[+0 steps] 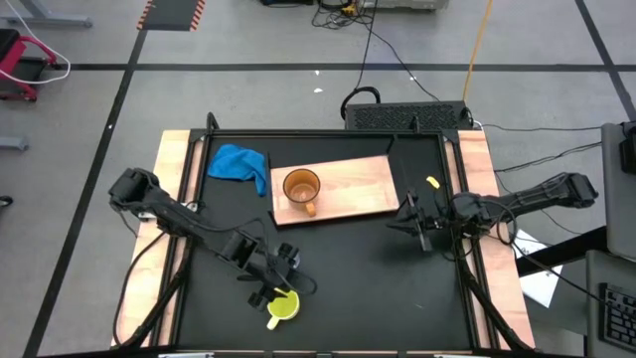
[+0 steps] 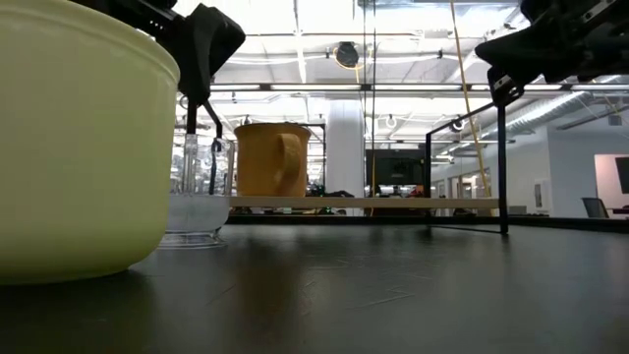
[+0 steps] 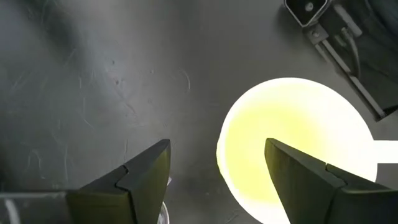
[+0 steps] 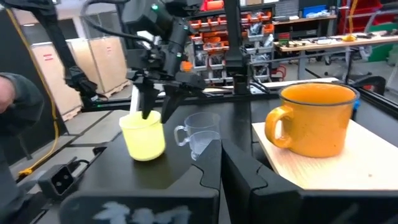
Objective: Stack small to large cups/mugs on shelf
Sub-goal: Put the yellow mug on the shelf
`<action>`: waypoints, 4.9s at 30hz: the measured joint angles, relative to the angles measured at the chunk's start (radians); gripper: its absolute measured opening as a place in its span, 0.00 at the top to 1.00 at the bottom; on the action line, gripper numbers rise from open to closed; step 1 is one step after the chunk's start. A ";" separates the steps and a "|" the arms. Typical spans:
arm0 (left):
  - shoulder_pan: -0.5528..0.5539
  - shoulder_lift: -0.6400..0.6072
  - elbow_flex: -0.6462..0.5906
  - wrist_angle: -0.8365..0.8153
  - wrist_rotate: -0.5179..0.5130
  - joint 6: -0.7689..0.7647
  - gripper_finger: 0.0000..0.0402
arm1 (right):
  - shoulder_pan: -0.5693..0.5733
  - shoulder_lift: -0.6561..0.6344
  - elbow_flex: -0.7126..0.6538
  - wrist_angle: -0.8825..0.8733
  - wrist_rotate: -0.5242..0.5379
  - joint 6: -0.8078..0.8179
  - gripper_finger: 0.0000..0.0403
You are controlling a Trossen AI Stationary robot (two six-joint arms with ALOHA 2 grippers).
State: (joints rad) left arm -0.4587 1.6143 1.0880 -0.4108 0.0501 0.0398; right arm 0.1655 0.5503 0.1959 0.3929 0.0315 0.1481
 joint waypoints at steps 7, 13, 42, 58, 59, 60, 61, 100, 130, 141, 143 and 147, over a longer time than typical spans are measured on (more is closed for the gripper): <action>-0.001 0.003 0.000 -0.007 0.003 0.002 0.34 | -0.022 0.000 0.000 -0.004 0.002 0.005 1.00; -0.001 0.003 0.000 -0.003 0.037 0.017 0.34 | -0.023 0.000 0.000 -0.005 0.002 0.005 1.00; -0.003 0.003 0.000 0.049 0.055 0.040 0.47 | 0.063 0.000 0.000 0.075 -0.151 -0.004 1.00; -0.003 0.004 -0.079 0.126 0.057 0.028 0.47 | 0.118 0.000 0.000 0.075 -0.132 -0.022 1.00; -0.003 0.004 -0.082 0.125 0.058 0.027 0.47 | 0.118 0.000 0.000 0.076 -0.132 -0.022 1.00; -0.003 0.004 -0.084 0.123 0.058 0.027 0.47 | 0.118 0.000 0.000 0.076 -0.132 -0.022 1.00; -0.003 0.004 -0.085 0.125 0.059 0.026 0.47 | 0.118 0.000 0.000 0.075 -0.132 -0.022 1.00; 0.021 -0.018 -0.066 0.140 0.142 0.012 0.98 | 0.118 0.000 0.000 0.090 -0.129 -0.029 1.00; 0.184 -0.288 -0.050 0.400 -0.157 -0.080 0.99 | 0.118 0.000 0.000 0.086 -0.129 -0.037 1.00; 0.333 -0.287 0.119 0.359 -0.172 -0.065 0.99 | 0.118 0.000 0.001 0.089 -0.129 -0.037 1.00; 0.363 -0.287 0.175 0.304 -0.173 -0.065 0.99 | 0.118 0.000 0.001 0.089 -0.129 -0.037 1.00; 0.419 -0.273 0.285 0.223 -0.172 -0.073 0.99 | 0.117 0.000 0.001 0.087 -0.129 -0.037 1.00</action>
State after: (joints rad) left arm -0.0399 1.3417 1.3734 -0.1873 -0.1221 -0.0328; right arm 0.2829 0.5507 0.1967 0.4802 -0.0978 0.1112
